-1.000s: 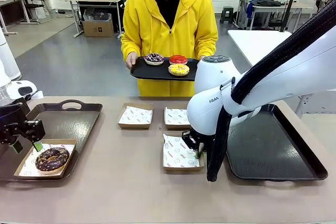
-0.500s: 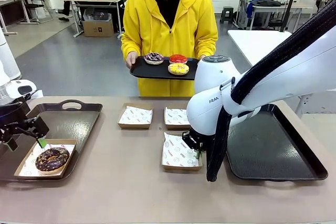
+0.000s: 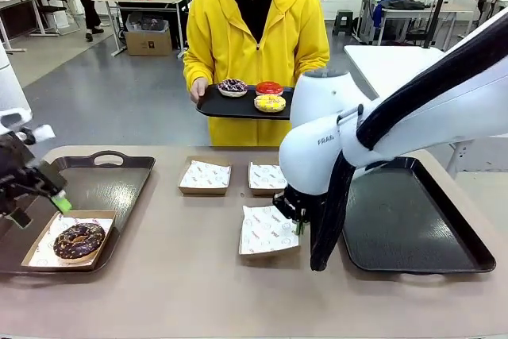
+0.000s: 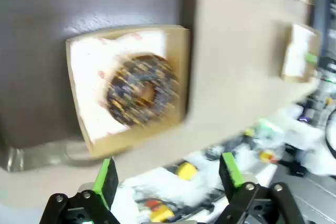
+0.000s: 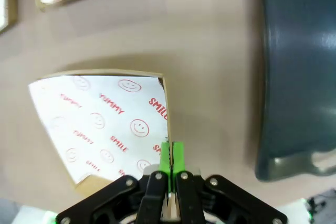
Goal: Individually package the donuts and arrange them on the tray.
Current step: Place the picked Paper togo box on the Handle tray while simultaneously picking up another Paper togo box from the table with the other hand.
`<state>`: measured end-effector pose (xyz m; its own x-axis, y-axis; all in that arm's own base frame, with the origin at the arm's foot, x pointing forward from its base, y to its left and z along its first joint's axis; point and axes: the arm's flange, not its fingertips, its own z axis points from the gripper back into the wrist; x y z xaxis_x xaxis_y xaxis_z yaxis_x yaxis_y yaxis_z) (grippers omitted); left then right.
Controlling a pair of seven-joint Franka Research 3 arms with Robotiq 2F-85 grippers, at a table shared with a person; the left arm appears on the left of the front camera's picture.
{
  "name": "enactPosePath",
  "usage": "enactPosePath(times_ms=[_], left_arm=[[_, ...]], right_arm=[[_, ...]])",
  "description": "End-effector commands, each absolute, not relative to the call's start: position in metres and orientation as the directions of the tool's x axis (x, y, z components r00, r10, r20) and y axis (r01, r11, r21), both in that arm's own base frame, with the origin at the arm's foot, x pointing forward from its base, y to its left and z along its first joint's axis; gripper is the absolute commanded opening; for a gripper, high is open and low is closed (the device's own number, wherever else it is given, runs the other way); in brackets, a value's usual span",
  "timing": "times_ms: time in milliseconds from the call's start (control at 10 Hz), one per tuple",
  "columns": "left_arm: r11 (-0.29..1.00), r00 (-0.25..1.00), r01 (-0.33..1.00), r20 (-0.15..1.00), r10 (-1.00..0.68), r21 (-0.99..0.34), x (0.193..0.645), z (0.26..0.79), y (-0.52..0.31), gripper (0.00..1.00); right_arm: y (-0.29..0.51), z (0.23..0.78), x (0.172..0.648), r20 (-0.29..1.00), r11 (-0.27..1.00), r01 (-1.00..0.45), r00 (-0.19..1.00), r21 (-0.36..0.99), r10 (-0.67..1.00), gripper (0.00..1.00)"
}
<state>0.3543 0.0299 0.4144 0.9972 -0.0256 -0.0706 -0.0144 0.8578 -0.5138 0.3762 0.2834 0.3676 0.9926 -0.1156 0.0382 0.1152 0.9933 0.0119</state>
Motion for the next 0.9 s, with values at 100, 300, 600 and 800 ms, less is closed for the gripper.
enactPosePath(times_ms=[100, 300, 600, 800], left_arm=[[0.608, 0.996, -0.077, -0.094, 0.004, -0.790, 0.338, 0.480, 0.110, 1.00], [0.379, 0.994, -0.107, -0.098, 0.043, -0.919, 0.346, 0.500, 0.170, 1.00], [0.237, 0.993, -0.114, -0.106, 0.046, -0.965, 0.353, 0.483, 0.228, 1.00], [0.204, 0.989, -0.140, -0.128, 0.068, -0.969, 0.360, 0.466, 0.260, 1.00]], right_arm=[[0.265, 0.444, 0.387, 0.056, 0.987, 0.157, 0.986, -0.032, -0.155, 0.00], [0.260, 0.483, 0.424, 0.040, 0.989, 0.147, 0.988, -0.004, -0.147, 0.00], [0.266, 0.518, 0.486, 0.063, 0.996, 0.086, 0.994, 0.001, -0.086, 0.00], [0.270, 0.523, 0.522, 0.092, 0.998, 0.059, 0.994, 0.038, -0.063, 0.00]])
